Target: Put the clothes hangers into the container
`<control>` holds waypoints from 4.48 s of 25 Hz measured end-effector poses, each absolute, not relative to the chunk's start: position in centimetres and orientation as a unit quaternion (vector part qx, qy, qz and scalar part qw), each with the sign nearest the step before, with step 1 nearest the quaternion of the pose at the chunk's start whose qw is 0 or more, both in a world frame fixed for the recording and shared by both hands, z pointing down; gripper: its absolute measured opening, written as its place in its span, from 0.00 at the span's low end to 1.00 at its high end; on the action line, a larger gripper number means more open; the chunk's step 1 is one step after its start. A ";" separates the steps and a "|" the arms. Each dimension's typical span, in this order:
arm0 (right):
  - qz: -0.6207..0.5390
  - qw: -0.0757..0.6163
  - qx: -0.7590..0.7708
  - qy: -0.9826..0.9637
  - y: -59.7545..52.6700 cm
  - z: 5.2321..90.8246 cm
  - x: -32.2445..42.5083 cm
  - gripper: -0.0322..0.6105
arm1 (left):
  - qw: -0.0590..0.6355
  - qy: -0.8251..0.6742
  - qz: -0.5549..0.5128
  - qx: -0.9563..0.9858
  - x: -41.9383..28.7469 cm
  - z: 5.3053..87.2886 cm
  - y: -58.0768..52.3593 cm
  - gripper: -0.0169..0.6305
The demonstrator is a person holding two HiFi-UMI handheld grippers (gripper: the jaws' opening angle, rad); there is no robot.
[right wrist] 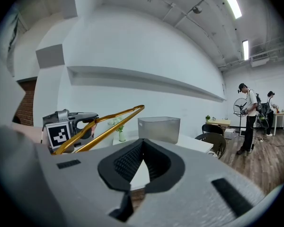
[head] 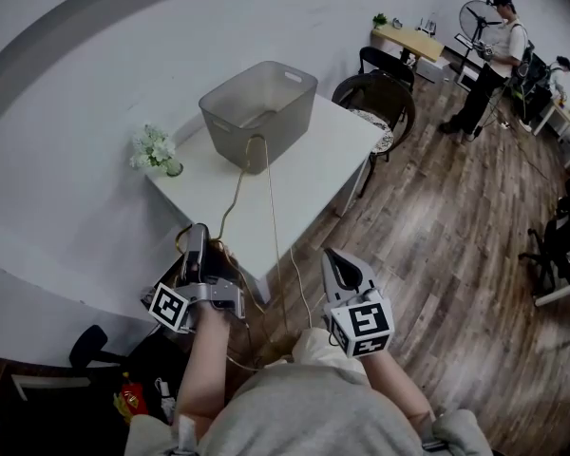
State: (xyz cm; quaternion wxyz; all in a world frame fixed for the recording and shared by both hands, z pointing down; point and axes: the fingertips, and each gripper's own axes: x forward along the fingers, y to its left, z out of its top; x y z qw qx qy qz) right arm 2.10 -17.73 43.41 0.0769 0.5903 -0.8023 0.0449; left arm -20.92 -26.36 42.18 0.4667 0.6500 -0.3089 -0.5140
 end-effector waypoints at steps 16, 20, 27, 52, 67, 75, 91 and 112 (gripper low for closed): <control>0.026 0.072 0.565 -0.821 -28.7 42.4 6.4 0.05 | 0.436 -0.335 -0.517 0.657 -16.8 40.3 -38.1 0.07; 0.022 0.070 0.553 -0.830 -31.3 41.6 7.4 0.05 | 0.424 -0.344 -0.524 0.653 -15.9 39.5 -41.2 0.07; 0.021 0.069 0.534 -0.842 -35.4 41.4 8.6 0.05 | 0.411 -0.359 -0.535 0.646 -14.7 38.5 -46.5 0.07; 0.023 0.074 0.485 -0.871 -43.3 42.4 11.4 0.05 | 0.379 -0.445 -0.487 0.649 -11.7 38.3 -61.9 0.07; 0.027 0.069 0.475 -0.877 -46.1 42.7 11.0 0.05 | 0.405 -0.493 -0.418 0.647 -11.6 38.9 -69.7 0.07; 0.031 0.075 0.477 -0.875 -47.5 43.3 11.2 0.05 | 0.413 -0.508 -0.384 0.651 -11.1 39.8 -72.8 0.07; 0.035 0.071 0.471 -0.879 -49.8 43.3 11.2 0.05 | 0.432 -0.555 -0.311 0.640 -10.9 43.2 -75.2 0.07; 0.041 0.066 0.466 -0.881 -48.3 43.3 10.1 0.05 | 0.472 -0.470 -0.296 0.684 -8.0 42.0 -73.6 0.34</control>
